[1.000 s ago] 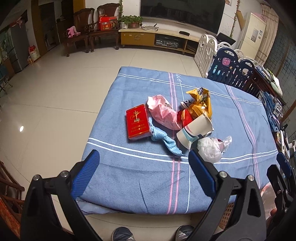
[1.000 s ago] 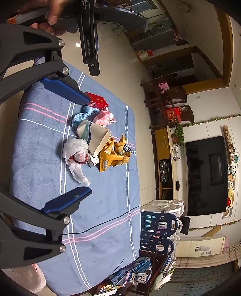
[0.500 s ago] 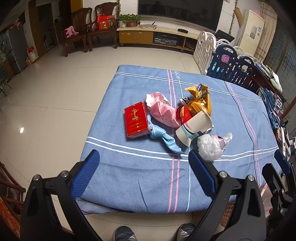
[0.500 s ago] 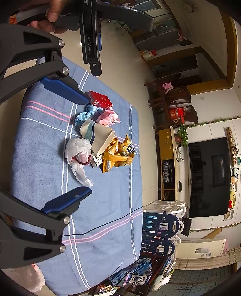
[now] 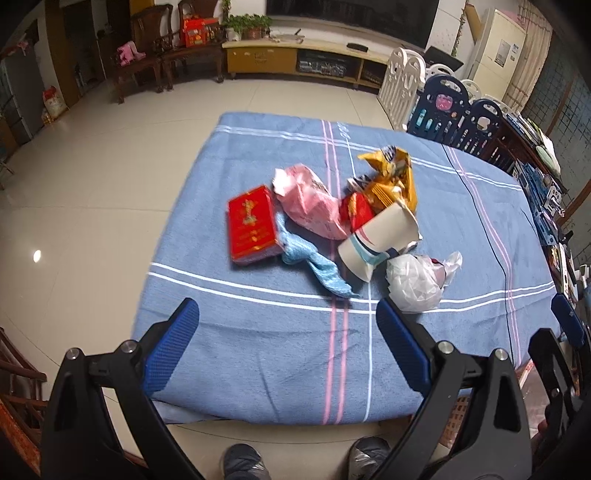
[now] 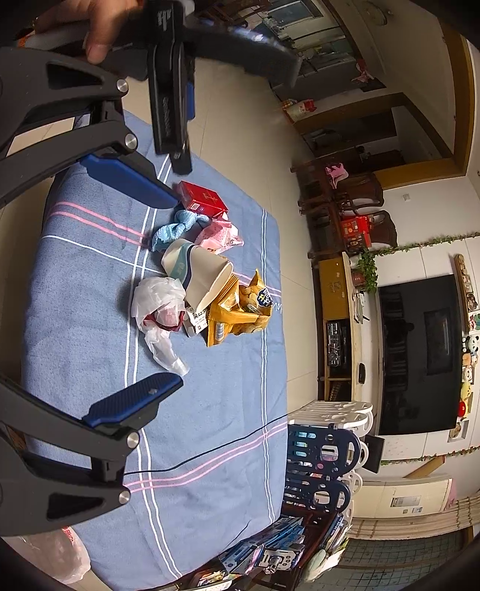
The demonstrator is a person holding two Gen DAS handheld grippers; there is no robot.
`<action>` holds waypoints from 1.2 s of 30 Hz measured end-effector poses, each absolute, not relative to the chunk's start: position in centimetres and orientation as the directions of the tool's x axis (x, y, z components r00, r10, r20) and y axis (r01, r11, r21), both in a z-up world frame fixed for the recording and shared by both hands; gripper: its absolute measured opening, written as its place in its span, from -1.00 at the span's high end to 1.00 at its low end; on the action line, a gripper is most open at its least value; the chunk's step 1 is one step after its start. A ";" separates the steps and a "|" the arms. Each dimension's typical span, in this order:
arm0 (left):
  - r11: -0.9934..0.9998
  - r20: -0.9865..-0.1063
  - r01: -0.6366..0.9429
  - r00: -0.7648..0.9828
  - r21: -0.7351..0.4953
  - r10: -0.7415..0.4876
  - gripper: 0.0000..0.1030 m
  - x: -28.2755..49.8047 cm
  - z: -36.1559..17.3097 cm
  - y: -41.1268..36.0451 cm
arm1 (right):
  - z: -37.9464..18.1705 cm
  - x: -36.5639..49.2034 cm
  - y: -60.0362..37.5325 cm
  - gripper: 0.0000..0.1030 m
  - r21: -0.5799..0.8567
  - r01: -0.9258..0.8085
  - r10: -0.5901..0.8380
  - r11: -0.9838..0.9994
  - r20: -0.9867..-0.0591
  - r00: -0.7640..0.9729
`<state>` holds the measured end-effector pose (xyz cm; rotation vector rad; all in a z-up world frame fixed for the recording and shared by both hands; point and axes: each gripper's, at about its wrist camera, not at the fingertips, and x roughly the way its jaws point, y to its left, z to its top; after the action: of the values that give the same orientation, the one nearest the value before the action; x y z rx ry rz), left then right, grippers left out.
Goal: Collect trash
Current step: 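Grasp the light blue cloth with the left tool while the right tool grasps the white plastic bag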
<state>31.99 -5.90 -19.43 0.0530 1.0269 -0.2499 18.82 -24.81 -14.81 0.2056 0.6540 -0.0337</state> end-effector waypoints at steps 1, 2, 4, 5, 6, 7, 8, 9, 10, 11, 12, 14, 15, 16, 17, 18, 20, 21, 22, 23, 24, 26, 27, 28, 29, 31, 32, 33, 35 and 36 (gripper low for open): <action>0.968 -0.862 0.233 0.468 -0.093 -0.195 -0.87 32.4 -20.3 -6.4 | -14.9 18.9 -24.8 -0.71 0.180 0.096 0.034 0.979 -0.609 0.793; 0.967 -0.870 0.232 0.449 -0.107 -0.204 -0.87 32.8 -21.0 -6.8 | -14.9 18.9 -24.8 -0.71 0.181 0.097 0.035 0.979 -0.611 0.791; 0.966 -0.881 0.214 0.418 -0.142 -0.222 -0.77 33.7 -22.7 -7.5 | -15.0 19.0 -24.9 -0.71 0.183 0.097 0.037 0.978 -0.613 0.789; 0.967 -0.886 0.203 0.405 -0.155 -0.227 -0.71 34.0 -23.3 -7.6 | -15.1 19.1 -24.9 -0.71 0.184 0.098 0.037 0.978 -0.614 0.788; 0.965 -0.894 0.187 0.378 -0.182 -0.241 -0.55 34.6 -24.4 -7.9 | -15.1 19.1 -25.0 -0.71 0.186 0.100 0.037 0.977 -0.616 0.787; 0.965 -0.899 0.177 0.361 -0.196 -0.249 -0.38 34.9 -25.2 -8.1 | -15.1 19.1 -25.1 -0.71 0.189 0.102 0.037 0.977 -0.616 0.786; 0.965 -0.904 0.171 0.348 -0.200 -0.250 -0.31 35.3 -25.8 -8.4 | -15.1 19.2 -25.2 -0.71 0.192 0.104 0.038 0.976 -0.617 0.786; 0.966 -0.909 0.168 0.337 -0.198 -0.245 -0.25 35.6 -26.5 -8.7 | -15.2 19.2 -25.3 -0.71 0.195 0.106 0.039 0.975 -0.619 0.785; 0.967 -0.914 0.168 0.327 -0.192 -0.238 -0.23 36.0 -27.3 -9.2 | -15.2 19.3 -25.4 -0.71 0.196 0.106 0.039 0.975 -0.619 0.784; 0.968 -0.918 0.165 0.319 -0.192 -0.236 -0.20 36.3 -28.0 -9.5 | -15.2 19.3 -25.4 -0.71 0.196 0.106 0.039 0.975 -0.619 0.784; 0.968 -0.920 0.158 0.314 -0.193 -0.235 -0.17 36.5 -28.4 -9.7 | -15.2 19.3 -25.5 -0.71 0.196 0.107 0.039 0.975 -0.620 0.783; 0.968 -0.921 0.136 0.303 -0.212 -0.244 -0.16 37.0 -29.2 -10.1 | -15.4 19.5 -25.7 -0.71 0.197 0.107 0.041 0.974 -0.625 0.780; 0.968 -0.921 0.131 0.301 -0.216 -0.246 -0.16 37.1 -29.4 -10.2 | -15.4 19.6 -25.7 -0.71 0.197 0.107 0.041 0.974 -0.627 0.778; 0.968 -0.922 0.129 0.300 -0.217 -0.247 -0.16 37.4 -29.6 -10.5 | -15.6 19.8 -25.8 -0.71 0.194 0.108 0.040 0.975 -0.632 0.774; 0.969 -0.922 0.127 0.302 -0.212 -0.241 -0.16 37.7 -29.8 -10.7 | -15.7 20.0 -25.8 -0.71 0.189 0.109 0.038 0.976 -0.638 0.769; 0.969 -0.923 0.124 0.301 -0.211 -0.240 -0.16 37.9 -30.1 -10.8 | -16.0 20.3 -25.9 -0.71 0.182 0.111 0.034 0.977 -0.648 0.761; 0.967 -0.919 0.121 0.305 -0.225 -0.252 -0.18 38.4 -30.6 -10.9 | -16.7 20.9 -26.2 -0.71 0.168 0.120 0.026 0.978 -0.674 0.738; 0.969 -0.918 0.122 0.313 -0.215 -0.243 -0.18 38.6 -30.7 -11.1 | -17.3 21.2 -26.3 -0.71 0.159 0.124 0.020 0.979 -0.691 0.723; 0.969 -0.916 0.126 0.320 -0.211 -0.241 -0.18 38.8 -30.8 -11.2 | -17.7 21.5 -26.3 -0.71 0.151 0.125 0.018 0.981 -0.702 0.712; 0.968 -0.913 0.131 0.327 -0.214 -0.246 -0.15 38.9 -30.9 -11.2 | -18.2 21.8 -26.2 -0.71 0.140 0.123 0.014 0.982 -0.713 0.701; 0.968 -0.911 0.135 0.334 -0.209 -0.244 0.05 39.0 -30.9 -11.2 | -18.6 22.1 -26.1 -0.71 0.131 0.121 0.011 0.984 -0.722 0.692; 0.967 -0.912 0.145 0.330 -0.207 -0.245 0.62 39.2 -31.1 -11.2 | -19.5 22.9 -26.0 -0.71 0.115 0.114 0.008 0.987 -0.739 0.674; 0.962 -0.913 0.147 0.312 -0.228 -0.264 0.86 39.3 -31.2 -11.0 | -19.9 23.3 -25.9 -0.71 0.109 0.112 0.007 0.988 -0.745 0.667; 0.956 -0.909 0.142 0.300 -0.256 -0.288 0.87 39.5 -31.2 -10.8 | -20.4 23.6 -25.8 -0.71 0.109 0.109 0.010 0.988 -0.750 0.661; 0.955 -0.907 0.150 0.304 -0.255 -0.290 0.89 39.5 -31.0 -10.7 | -20.7 24.0 -25.7 -0.71 0.111 0.106 0.014 0.988 -0.755 0.656; 0.957 -0.903 0.189 0.332 -0.219 -0.272 0.89 38.9 -29.6 -10.5 | -21.5 25.0 -25.1 -0.71 0.100 0.095 0.015 0.991 -0.765 0.643; 0.959 -0.899 0.195 0.349 -0.207 -0.265 0.89 38.6 -28.7 -10.3 | -21.9 25.4 -24.8 -0.71 0.089 0.088 0.013 0.992 -0.770 0.638; 0.959 -0.894 0.200 0.362 -0.203 -0.265 0.89 38.3 -27.6 -9.9 | -22.1 25.8 -24.6 -0.71 0.081 0.084 0.010 0.993 -0.772 0.635; 0.952 -0.866 0.203 0.404 -0.228 -0.294 0.90 37.1 -24.9 -8.8 | -23.1 26.9 -24.2 -0.71 0.053 0.077 -0.007 0.996 -0.779 0.627; 0.947 -0.849 0.209 0.426 -0.243 -0.312 0.90 36.5 -23.5 -8.4 | -23.5 27.4 -24.0 -0.71 0.038 0.077 -0.019 0.996 -0.778 0.628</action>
<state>36.52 -8.38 -23.49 -0.1056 1.0828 -0.3259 27.36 -24.03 -23.52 0.0694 0.8902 -0.0547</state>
